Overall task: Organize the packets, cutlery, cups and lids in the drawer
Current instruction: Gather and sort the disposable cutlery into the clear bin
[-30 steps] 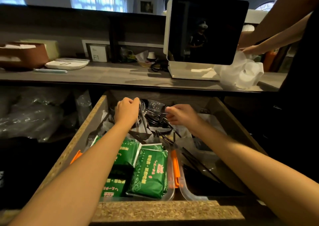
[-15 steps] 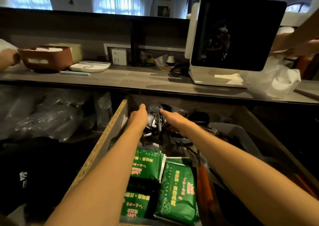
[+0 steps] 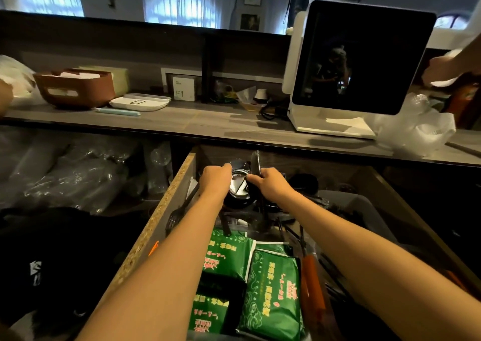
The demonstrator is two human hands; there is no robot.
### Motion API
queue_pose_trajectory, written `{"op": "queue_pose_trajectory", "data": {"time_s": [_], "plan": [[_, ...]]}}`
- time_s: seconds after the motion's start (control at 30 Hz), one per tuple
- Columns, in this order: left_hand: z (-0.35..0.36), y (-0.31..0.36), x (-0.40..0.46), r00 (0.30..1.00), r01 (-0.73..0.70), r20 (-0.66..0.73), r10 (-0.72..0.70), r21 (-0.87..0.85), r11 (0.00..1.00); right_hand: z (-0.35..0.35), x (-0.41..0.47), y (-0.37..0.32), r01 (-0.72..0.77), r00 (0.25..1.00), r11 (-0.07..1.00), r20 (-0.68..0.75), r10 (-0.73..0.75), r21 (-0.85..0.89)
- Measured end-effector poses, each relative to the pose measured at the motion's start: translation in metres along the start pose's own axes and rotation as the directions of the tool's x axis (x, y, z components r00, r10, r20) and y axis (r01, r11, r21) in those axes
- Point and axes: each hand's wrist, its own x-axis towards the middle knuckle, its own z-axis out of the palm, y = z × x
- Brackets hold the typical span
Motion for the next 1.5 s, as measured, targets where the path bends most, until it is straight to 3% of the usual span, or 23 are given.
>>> {"op": "queue_pose_trajectory", "data": {"time_s": [0.13,0.27,0.43,0.6,0.67,0.73,0.8,0.87,0.97,1.03,1.13,1.17,1.23,1.27,1.33,1.4,1.5], "plan": [[0.002,0.007,-0.01,0.977,-0.214,0.033,0.212,0.097,0.972,-0.014,-0.002,0.001,-0.038,0.992,0.999,-0.122,0.042,0.037],[0.004,0.014,-0.024,0.945,-0.327,0.04,0.325,0.145,0.934,-0.029,-0.01,0.0,-0.033,0.977,0.934,-0.187,0.106,0.355],[0.014,0.023,-0.047,0.887,-0.455,0.086,0.453,0.009,0.89,-0.063,-0.029,-0.015,0.08,0.955,0.688,-0.254,0.155,0.721],[0.036,0.029,-0.07,0.824,-0.26,0.486,0.291,-0.133,0.956,-0.09,-0.038,-0.027,0.149,0.971,0.251,-0.19,0.149,0.957],[0.039,0.028,-0.079,0.726,-0.223,0.639,0.253,-0.129,0.966,-0.093,-0.039,-0.027,0.176,0.967,0.158,-0.2,0.156,0.972],[0.039,0.028,-0.085,0.653,-0.245,0.713,0.257,-0.122,0.962,-0.093,-0.042,-0.022,0.197,0.96,0.249,-0.238,0.149,0.948],[0.04,0.026,-0.086,0.639,-0.247,0.721,0.268,-0.137,0.959,-0.088,-0.047,-0.014,0.174,0.965,0.433,-0.241,0.105,0.884],[0.041,0.026,-0.083,0.636,-0.204,0.73,0.251,-0.155,0.967,-0.082,-0.051,-0.008,0.115,0.986,0.546,-0.16,0.035,0.83],[0.04,0.024,-0.081,0.627,-0.07,0.757,0.181,-0.176,0.982,-0.083,-0.05,-0.003,0.027,0.999,0.635,0.002,-0.045,0.772],[0.039,0.022,-0.078,0.658,-0.018,0.735,0.163,-0.201,0.98,-0.084,-0.051,0.002,-0.049,0.991,0.692,0.122,-0.058,0.72],[0.036,0.021,-0.069,0.771,-0.02,0.616,0.16,-0.227,0.974,-0.083,-0.049,0.018,-0.153,0.976,0.736,0.218,0.007,0.66],[0.033,0.021,-0.064,0.808,-0.005,0.568,0.155,-0.256,0.967,-0.085,-0.047,0.025,-0.162,0.98,0.793,0.191,0.059,0.587],[0.028,0.02,-0.056,0.869,0.026,0.475,0.138,-0.322,0.946,-0.092,-0.046,0.039,-0.144,0.987,0.959,0.111,0.12,0.245],[0.026,0.019,-0.053,0.891,0.037,0.436,0.124,-0.343,0.938,-0.094,-0.048,0.044,-0.143,0.982,0.988,0.13,0.134,0.063],[0.026,0.015,-0.05,0.913,0.049,0.394,0.102,-0.355,0.933,-0.094,-0.055,0.051,-0.208,0.937,0.968,0.256,0.237,-0.138],[0.028,0.009,-0.05,0.916,0.041,0.39,0.095,-0.326,0.945,-0.09,-0.062,0.052,-0.264,0.888,0.938,0.323,0.328,-0.226],[0.029,0.003,-0.049,0.917,0.017,0.387,0.097,-0.28,0.96,-0.088,-0.065,0.049,-0.282,0.888,0.907,0.274,0.37,-0.312]]}}
